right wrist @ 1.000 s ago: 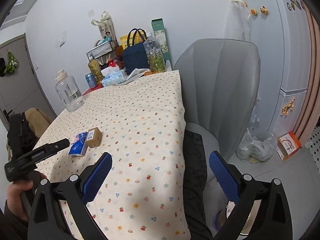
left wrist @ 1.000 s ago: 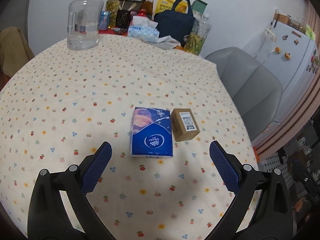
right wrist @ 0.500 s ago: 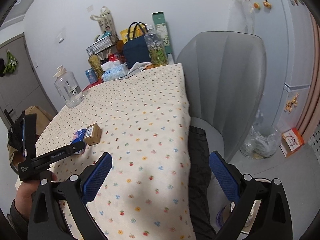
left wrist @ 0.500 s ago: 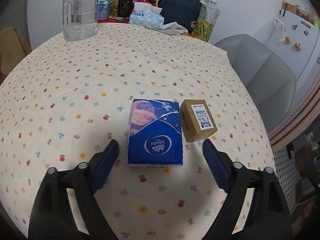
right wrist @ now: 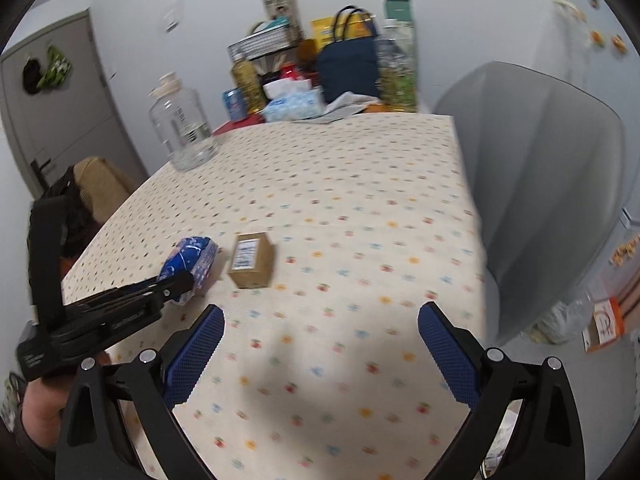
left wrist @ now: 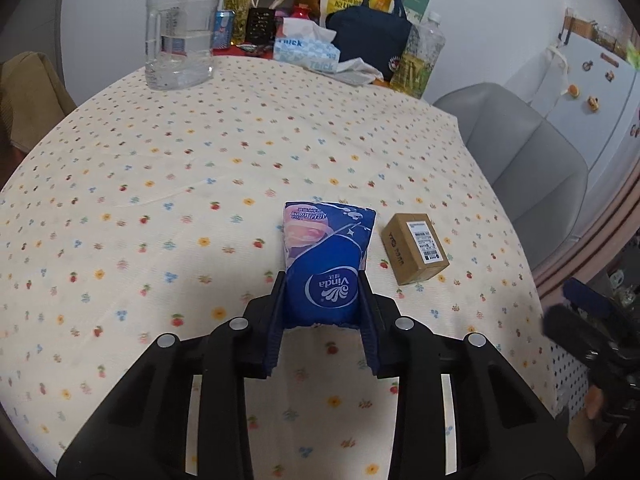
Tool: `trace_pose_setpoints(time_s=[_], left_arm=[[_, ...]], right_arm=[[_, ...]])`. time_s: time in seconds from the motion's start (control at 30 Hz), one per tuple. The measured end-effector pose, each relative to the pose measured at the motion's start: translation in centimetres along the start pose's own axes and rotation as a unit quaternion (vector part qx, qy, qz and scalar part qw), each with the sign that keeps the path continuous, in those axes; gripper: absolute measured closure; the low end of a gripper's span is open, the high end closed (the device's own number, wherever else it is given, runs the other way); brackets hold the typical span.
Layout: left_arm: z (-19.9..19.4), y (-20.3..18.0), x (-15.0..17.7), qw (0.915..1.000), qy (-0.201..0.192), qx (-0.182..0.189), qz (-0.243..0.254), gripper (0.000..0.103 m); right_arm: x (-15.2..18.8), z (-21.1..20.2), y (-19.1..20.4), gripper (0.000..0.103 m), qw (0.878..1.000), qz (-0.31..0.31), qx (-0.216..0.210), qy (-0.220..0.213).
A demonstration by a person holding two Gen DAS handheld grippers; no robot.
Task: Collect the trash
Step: 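Grasp the blue Vinda tissue packet with the left gripper, then grasp the small brown box with the right gripper while the left gripper holds the packet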
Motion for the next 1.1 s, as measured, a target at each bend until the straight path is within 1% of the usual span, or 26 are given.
trace_pose_setpoints(time_s=[0.2, 0.33, 0.43, 0.5, 0.53, 0.6, 0.67, 0.7, 0.87, 1.0, 1.1], left_arm=[[-2.5, 2.5, -0.7, 0.9996, -0.023, -0.006, -0.014, 0.070], [-3.5, 4.0, -0.7, 0.9991, -0.031, -0.011, -0.027, 0.070], [-3.9, 4.9, -0.7, 0.9986, -0.035, -0.016, -0.035, 0.070], [-4.0, 5.5, -0.7, 0.9984, -0.037, -0.020, -0.038, 0.070], [-4.1, 5.7, -0.7, 0.9983, -0.037, -0.022, -0.040, 0.070], [-4.2, 6.1, -0.7, 0.9980, -0.038, -0.025, -0.043, 0.070], [-4.2, 6.3, -0.7, 0.9980, -0.037, -0.027, -0.043, 0.070], [-4.2, 6.3, -0.7, 0.9980, -0.037, -0.028, -0.042, 0.070], [-4.3, 5.6, -0.7, 0.9983, -0.039, -0.023, -0.036, 0.070], [-4.1, 3.9, -0.7, 0.9990, -0.039, -0.008, -0.022, 0.070], [-4.2, 2.0, -0.7, 0.9992, -0.040, 0.006, -0.007, 0.070]], right_arm=[[-1.2, 2.9, 3.9, 0.008, 0.999, -0.034, -0.020, 0.022], [-1.7, 5.1, 6.0, 0.008, 0.997, -0.061, -0.016, 0.034], [-2.1, 6.7, 6.6, 0.008, 0.997, -0.066, -0.009, 0.043], [-2.3, 7.6, 6.8, 0.011, 0.997, -0.065, -0.005, 0.044], [-2.4, 7.9, 6.9, 0.013, 0.997, -0.066, -0.003, 0.044], [-2.4, 8.7, 7.1, 0.023, 0.997, -0.067, -0.002, 0.049], [-2.1, 9.4, 7.1, 0.069, 0.995, -0.071, -0.009, 0.073], [-1.9, 9.6, 7.1, 0.070, 0.994, -0.069, -0.017, 0.084], [-1.3, 7.4, 6.9, 0.070, 0.995, -0.073, -0.029, 0.066], [-0.8, 5.2, 6.2, 0.070, 0.996, -0.070, -0.031, 0.052], [-0.4, 2.8, 4.6, 0.070, 0.998, -0.055, -0.028, 0.033]])
Point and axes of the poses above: each gripper's, at about its wrist camera, not at the fingertips, and z roughly the way its jaws point, y to its left, x to its underside, the point moved 3 cm from there along z, roughly the way its jaws point, and after that the axes turned 2 degrees about -y, right-handed, at the moved point
